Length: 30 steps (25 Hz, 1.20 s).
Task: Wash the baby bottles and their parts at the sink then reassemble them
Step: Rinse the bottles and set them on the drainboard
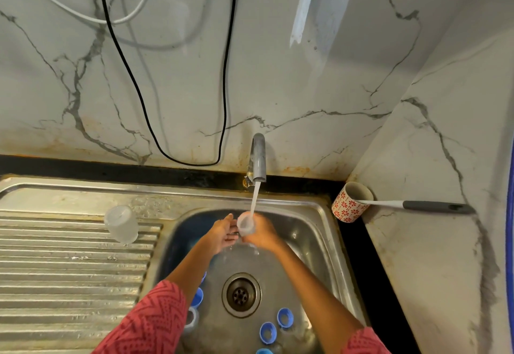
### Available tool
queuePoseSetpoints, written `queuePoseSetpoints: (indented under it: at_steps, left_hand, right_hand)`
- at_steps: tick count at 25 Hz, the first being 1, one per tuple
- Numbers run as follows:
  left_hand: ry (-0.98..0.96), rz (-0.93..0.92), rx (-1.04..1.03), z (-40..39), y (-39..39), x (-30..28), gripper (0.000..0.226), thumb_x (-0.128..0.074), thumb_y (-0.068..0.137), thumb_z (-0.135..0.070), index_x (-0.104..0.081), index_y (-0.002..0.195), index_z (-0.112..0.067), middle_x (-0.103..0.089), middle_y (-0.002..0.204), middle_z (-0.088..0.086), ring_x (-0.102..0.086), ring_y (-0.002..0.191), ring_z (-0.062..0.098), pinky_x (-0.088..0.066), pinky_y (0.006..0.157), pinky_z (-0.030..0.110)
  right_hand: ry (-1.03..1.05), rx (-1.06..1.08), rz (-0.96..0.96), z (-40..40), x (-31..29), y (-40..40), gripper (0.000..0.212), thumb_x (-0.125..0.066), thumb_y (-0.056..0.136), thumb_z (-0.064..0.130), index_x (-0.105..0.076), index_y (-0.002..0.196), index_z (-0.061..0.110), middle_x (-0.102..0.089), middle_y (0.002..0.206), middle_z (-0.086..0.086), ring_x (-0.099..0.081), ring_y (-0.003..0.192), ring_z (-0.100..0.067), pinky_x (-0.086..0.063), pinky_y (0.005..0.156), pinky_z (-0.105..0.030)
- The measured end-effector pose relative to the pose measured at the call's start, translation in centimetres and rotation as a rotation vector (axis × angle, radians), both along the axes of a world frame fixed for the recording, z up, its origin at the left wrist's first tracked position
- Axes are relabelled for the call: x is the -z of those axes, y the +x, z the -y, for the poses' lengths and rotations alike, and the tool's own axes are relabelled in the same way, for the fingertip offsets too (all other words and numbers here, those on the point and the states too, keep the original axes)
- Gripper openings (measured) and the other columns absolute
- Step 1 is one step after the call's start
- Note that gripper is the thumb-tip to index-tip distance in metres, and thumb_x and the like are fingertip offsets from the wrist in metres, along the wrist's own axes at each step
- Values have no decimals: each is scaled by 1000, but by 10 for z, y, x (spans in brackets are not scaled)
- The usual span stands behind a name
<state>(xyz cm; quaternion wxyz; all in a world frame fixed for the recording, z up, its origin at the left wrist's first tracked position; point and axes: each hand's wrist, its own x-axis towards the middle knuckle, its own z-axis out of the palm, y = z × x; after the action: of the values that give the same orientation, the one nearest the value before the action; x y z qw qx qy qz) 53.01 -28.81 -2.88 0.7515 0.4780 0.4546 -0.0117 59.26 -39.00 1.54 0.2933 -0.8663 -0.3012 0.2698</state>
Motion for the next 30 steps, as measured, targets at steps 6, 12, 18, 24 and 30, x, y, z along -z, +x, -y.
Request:
queuePoseSetpoints:
  at_steps: [6, 12, 18, 24, 30]
  left_hand:
    - [0, -24, -11, 9, 2, 4, 42, -36, 102, -31, -54, 119, 3, -62, 101, 13, -55, 86, 22, -45, 74, 27]
    - [39, -59, -44, 8, -2, 9, 40, -33, 103, -23, -49, 127, 4, -57, 121, 20, -54, 107, 32, -42, 97, 39]
    - [47, -68, -53, 15, 0, 8, 22, -38, 99, -13, -55, 90, -3, -57, 91, 17, -54, 77, 22, -47, 70, 30]
    - [3, -62, -48, 19, -4, 8, 24, -39, 99, -11, -54, 80, -7, -49, 71, 9, -44, 62, 16, -39, 59, 25]
    - [-26, -35, -84, 16, -9, 7, 26, -39, 100, -15, -52, 80, -7, -48, 71, 8, -42, 60, 16, -38, 57, 26]
  right_hand:
    - [125, 141, -58, -2, -12, -4, 42, -72, 80, 12, -57, 119, 16, -61, 111, -4, -58, 108, -22, -49, 88, -29]
    - [35, 88, 91, 4, -14, -5, 44, -72, 79, 23, -53, 118, 19, -63, 114, -4, -60, 107, -23, -51, 89, -34]
    - [-78, 64, 227, 13, -16, -21, 52, -63, 86, 40, -43, 126, 14, -60, 119, -10, -59, 108, -29, -45, 83, -33]
    - [-82, 166, 245, 15, -12, -26, 61, -61, 85, 49, -40, 128, 12, -59, 122, -11, -59, 110, -29, -47, 85, -34]
    - [-6, 194, 187, 13, -15, -27, 63, -63, 85, 46, -39, 131, 10, -59, 123, -14, -58, 112, -32, -47, 86, -34]
